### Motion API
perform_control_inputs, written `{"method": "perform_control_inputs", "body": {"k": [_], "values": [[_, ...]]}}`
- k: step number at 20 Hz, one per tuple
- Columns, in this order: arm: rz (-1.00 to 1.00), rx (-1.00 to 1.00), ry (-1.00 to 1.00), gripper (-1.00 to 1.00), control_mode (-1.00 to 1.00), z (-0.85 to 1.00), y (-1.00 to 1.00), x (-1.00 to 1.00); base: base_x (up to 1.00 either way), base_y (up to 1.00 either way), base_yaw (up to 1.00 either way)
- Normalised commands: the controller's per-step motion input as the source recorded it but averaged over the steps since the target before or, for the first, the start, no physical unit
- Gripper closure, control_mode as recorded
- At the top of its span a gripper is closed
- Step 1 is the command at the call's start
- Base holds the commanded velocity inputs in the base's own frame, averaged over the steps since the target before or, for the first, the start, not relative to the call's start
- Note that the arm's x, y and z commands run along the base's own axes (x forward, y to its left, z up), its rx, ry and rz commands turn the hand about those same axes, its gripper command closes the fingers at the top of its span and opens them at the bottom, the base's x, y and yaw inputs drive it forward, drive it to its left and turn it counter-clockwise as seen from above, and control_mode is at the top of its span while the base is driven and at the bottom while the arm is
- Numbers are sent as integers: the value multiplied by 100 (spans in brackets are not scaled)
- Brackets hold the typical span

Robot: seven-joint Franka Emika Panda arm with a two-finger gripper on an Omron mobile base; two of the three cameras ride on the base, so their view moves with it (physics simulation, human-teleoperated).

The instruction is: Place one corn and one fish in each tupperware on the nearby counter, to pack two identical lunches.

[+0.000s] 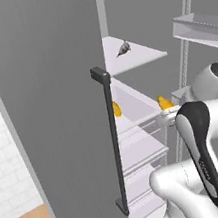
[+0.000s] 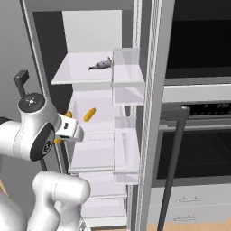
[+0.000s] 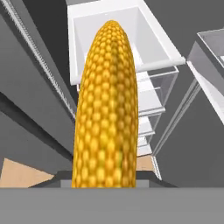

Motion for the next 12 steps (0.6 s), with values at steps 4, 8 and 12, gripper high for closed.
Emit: {"method": "perform_control_inputs", "body": {"k": [4,8,12], "values": [[0,0,0,100,100,0,0,0,-100,-5,0],[0,0,0,100,100,0,0,0,-100,-19,0],[0,0,0,100,100,0,0,0,-100,-62,-7]]}}
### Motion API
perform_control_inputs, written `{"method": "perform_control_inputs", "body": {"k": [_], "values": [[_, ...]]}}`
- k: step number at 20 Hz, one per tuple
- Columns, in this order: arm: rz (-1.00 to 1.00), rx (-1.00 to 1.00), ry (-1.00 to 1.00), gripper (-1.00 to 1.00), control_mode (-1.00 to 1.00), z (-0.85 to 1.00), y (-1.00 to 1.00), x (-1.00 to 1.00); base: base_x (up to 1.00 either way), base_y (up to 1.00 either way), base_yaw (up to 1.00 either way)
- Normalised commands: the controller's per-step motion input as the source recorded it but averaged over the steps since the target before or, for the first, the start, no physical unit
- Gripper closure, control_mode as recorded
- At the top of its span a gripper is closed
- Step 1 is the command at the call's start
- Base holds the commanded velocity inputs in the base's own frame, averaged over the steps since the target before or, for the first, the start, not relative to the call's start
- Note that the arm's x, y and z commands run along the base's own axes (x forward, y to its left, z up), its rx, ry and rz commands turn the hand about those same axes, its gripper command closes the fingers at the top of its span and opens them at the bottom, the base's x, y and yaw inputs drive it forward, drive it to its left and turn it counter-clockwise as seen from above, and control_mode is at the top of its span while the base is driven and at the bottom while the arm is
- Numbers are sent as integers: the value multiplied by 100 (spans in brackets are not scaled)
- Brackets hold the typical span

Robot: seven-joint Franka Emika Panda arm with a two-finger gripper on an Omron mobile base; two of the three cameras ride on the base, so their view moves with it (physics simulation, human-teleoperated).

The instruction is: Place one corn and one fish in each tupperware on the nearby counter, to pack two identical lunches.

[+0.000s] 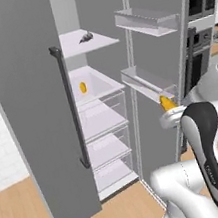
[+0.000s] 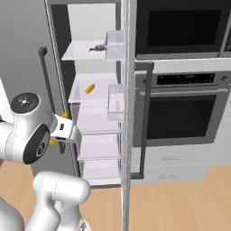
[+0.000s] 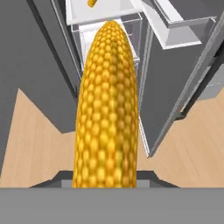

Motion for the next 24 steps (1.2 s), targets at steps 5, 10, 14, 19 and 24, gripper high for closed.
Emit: {"method": "perform_control_inputs", "body": {"k": [5,10,14,19,24], "values": [[0,0,0,100,100,0,0,0,-73,-99,-25],[0,0,0,100,100,0,0,0,-10,-100,-25],[0,0,0,100,100,0,0,0,65,-100,-30],[0,0,0,100,100,0,0,0,100,-100,-16],[0,0,0,100,100,0,0,0,100,-100,-3]]}}
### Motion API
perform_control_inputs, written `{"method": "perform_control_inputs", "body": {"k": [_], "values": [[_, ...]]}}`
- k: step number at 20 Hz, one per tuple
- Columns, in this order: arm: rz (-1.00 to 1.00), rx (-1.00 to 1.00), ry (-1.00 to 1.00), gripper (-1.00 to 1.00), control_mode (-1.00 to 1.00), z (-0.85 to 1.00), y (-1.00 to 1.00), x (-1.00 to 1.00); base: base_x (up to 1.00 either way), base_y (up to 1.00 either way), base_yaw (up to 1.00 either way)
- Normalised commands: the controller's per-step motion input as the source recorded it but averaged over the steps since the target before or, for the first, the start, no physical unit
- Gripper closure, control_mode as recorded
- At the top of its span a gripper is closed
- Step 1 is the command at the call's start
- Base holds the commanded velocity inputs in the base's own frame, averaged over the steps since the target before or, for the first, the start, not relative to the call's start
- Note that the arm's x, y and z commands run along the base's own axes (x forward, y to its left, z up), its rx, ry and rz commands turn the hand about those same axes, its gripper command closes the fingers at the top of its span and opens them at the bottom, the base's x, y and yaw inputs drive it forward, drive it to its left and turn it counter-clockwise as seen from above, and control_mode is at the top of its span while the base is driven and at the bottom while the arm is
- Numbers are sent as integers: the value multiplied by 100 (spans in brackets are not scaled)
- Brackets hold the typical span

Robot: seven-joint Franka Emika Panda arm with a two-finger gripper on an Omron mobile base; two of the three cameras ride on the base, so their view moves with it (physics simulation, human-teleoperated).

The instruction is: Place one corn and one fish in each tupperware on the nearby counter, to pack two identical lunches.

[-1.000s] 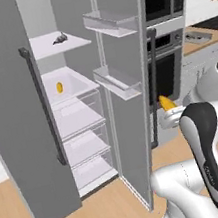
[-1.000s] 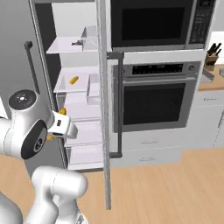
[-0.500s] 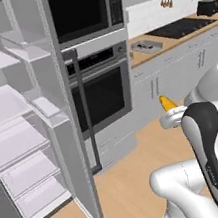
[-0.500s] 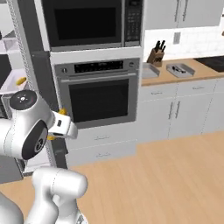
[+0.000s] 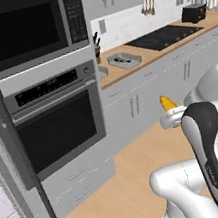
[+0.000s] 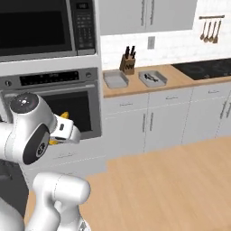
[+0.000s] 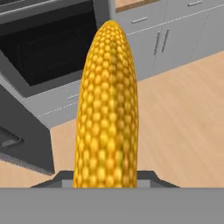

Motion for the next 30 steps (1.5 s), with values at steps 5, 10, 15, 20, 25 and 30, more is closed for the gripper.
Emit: {"method": "perform_control_inputs", "body": {"k": [5,10,15,20,25,30], "values": [[0,0,0,100,100,0,0,0,100,-100,2],[0,0,0,100,100,0,0,0,100,-93,12],[0,0,0,100,100,0,0,0,100,-77,21],[0,0,0,100,100,0,0,0,100,-51,27],[0,0,0,100,100,0,0,0,100,-48,5],[0,0,0,100,100,0,0,0,100,-46,0]]}}
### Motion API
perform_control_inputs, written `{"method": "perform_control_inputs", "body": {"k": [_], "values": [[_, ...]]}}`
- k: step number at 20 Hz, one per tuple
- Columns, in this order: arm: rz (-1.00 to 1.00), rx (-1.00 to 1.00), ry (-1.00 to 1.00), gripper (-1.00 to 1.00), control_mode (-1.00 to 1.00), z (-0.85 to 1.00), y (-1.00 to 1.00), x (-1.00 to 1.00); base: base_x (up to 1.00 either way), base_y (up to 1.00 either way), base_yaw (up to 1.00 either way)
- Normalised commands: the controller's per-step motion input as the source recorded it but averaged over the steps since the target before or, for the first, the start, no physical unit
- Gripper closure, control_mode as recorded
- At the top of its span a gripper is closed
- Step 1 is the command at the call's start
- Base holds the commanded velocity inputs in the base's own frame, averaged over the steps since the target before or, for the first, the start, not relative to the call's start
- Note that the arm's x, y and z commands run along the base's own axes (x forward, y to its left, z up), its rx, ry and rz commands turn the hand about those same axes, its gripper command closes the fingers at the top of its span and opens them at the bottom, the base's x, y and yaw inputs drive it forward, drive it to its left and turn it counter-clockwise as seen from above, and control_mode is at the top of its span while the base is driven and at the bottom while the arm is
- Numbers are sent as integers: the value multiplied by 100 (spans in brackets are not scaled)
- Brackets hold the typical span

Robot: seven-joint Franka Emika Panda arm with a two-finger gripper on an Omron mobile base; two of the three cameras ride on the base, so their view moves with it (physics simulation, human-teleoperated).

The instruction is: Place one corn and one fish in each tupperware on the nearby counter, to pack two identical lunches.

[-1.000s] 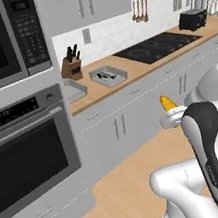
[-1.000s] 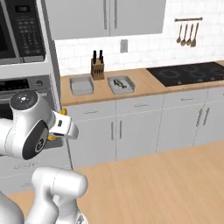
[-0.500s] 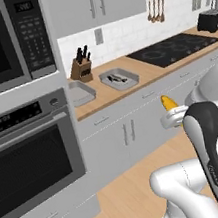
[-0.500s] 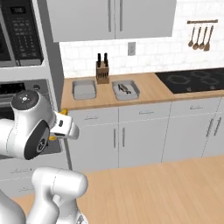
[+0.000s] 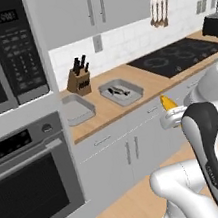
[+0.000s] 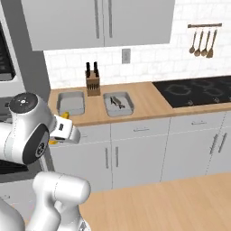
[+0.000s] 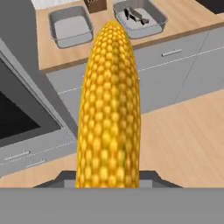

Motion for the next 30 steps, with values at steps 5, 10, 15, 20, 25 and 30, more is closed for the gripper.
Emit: {"method": "perform_control_inputs", "body": {"k": [5,10,15,20,25,30], "values": [[0,0,0,100,100,0,0,0,100,-53,8],[0,0,0,100,100,0,0,0,100,-41,31],[0,0,0,100,100,0,0,0,99,-29,50],[0,0,0,100,100,0,0,0,27,-22,32],[8,-1,19,100,-100,-77,-26,4,0,-5,5],[0,-1,11,100,-100,-74,-39,40,0,0,0]]}}
